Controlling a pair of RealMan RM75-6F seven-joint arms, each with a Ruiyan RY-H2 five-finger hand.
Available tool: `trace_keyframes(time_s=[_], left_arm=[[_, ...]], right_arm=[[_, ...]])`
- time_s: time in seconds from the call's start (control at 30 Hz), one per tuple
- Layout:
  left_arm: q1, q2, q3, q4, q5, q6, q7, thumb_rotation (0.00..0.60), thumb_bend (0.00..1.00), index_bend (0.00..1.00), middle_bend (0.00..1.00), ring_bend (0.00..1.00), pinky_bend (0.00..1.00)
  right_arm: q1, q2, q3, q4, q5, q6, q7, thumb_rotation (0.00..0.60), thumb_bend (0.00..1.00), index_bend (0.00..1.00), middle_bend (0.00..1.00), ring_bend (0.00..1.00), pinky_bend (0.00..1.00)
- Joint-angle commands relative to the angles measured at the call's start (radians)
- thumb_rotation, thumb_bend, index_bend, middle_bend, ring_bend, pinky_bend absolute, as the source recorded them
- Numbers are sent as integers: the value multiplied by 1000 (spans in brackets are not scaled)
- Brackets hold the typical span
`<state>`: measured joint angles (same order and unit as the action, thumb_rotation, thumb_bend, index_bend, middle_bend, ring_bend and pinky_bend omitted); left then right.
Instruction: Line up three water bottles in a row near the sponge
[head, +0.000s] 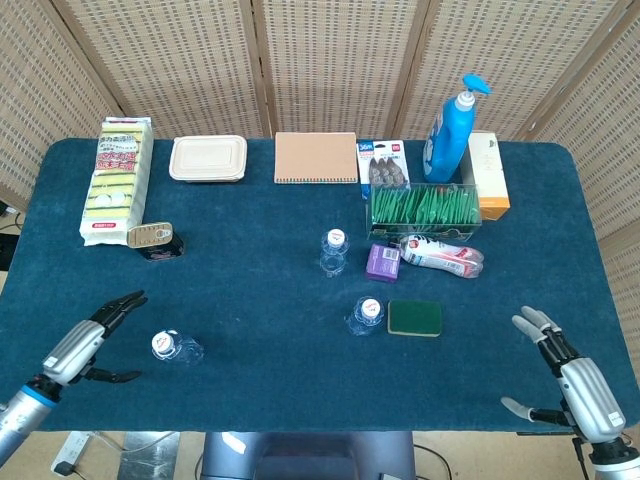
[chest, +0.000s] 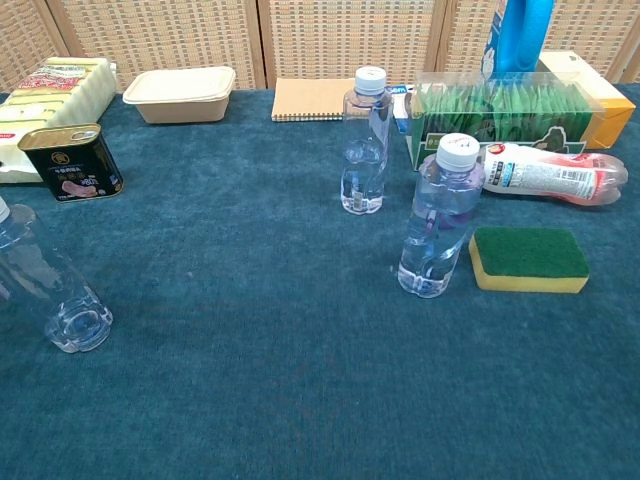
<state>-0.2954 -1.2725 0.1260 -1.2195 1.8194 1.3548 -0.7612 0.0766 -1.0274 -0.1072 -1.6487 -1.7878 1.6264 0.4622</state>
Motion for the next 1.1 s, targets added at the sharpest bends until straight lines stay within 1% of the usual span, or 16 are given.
trace_keyframes(time_s=[0.03, 0.1, 0.17, 0.3, 0.33, 0.37, 0.4, 0.43, 0.47, 0.5, 0.6, 0.73, 0.83, 0.97, 1.1], left_arm=[[-28, -46, 4, 22, 2, -27, -3, 600, 130, 0, 0, 0, 46], [-38, -73, 1, 33, 1, -25, -7, 600, 150, 0, 0, 0, 88], [-42, -105, -9, 47, -4, -8, -9, 600, 183, 0, 0, 0, 180], [-47, -154, -18, 74, -13, 11, -5, 600, 234, 0, 8, 8, 261], [-49, -162, -18, 77, -16, 11, -7, 600, 244, 0, 34, 29, 288], [-51, -174, -20, 82, -21, 11, -7, 600, 251, 25, 89, 66, 323], [-52, -181, -21, 86, -25, 11, -4, 600, 254, 67, 144, 100, 350], [-53, -190, -22, 91, -30, 9, 3, 600, 258, 141, 224, 147, 390], [-54, -202, -23, 96, -34, 7, 12, 600, 261, 213, 283, 182, 420], [-56, -211, -23, 99, -37, 7, 15, 600, 266, 240, 305, 196, 433], [-61, -234, -24, 109, -38, 15, 16, 600, 300, 261, 323, 212, 451], [-61, -257, -25, 122, -40, 37, 14, 600, 323, 330, 375, 253, 465], [-57, -268, -25, 131, -40, 64, 4, 600, 339, 361, 400, 275, 472], [-60, -278, -34, 137, -46, 93, -11, 600, 340, 363, 402, 276, 472], [-82, -281, -49, 122, -48, 95, -20, 600, 337, 363, 402, 275, 472]], right_arm=[[-1, 2, 2, 2, 1, 3, 5, 600, 0, 96, 40, 0, 217], [-2, 3, 4, 4, 1, 4, 10, 600, 0, 97, 40, 0, 217], [-2, 5, 5, 4, 1, 5, 16, 600, 0, 97, 40, 0, 217], [-5, 7, 6, 5, -1, 10, 22, 600, 0, 97, 40, 0, 217], [-5, 7, 7, 5, -1, 11, 23, 600, 0, 97, 40, 0, 217], [-5, 7, 8, 5, -1, 11, 25, 600, 0, 98, 40, 0, 217], [-5, 7, 8, 5, -1, 12, 26, 600, 0, 98, 40, 0, 217], [-5, 8, 8, 5, -2, 12, 29, 600, 0, 98, 40, 0, 217], [-6, 9, 9, 5, -2, 13, 31, 600, 0, 99, 40, 0, 217], [-6, 9, 9, 5, -3, 13, 31, 600, 0, 99, 39, 0, 217], [-8, 10, 10, 5, -3, 16, 32, 600, 0, 99, 39, 0, 218], [-10, 11, 12, 5, -4, 20, 35, 600, 0, 99, 39, 0, 217], [-11, 12, 13, 4, -5, 21, 37, 600, 0, 99, 39, 0, 218], [-10, 12, 13, 3, -7, 19, 34, 600, 0, 99, 40, 0, 217], [-11, 13, 13, 1, -9, 19, 33, 600, 0, 99, 40, 0, 217]])
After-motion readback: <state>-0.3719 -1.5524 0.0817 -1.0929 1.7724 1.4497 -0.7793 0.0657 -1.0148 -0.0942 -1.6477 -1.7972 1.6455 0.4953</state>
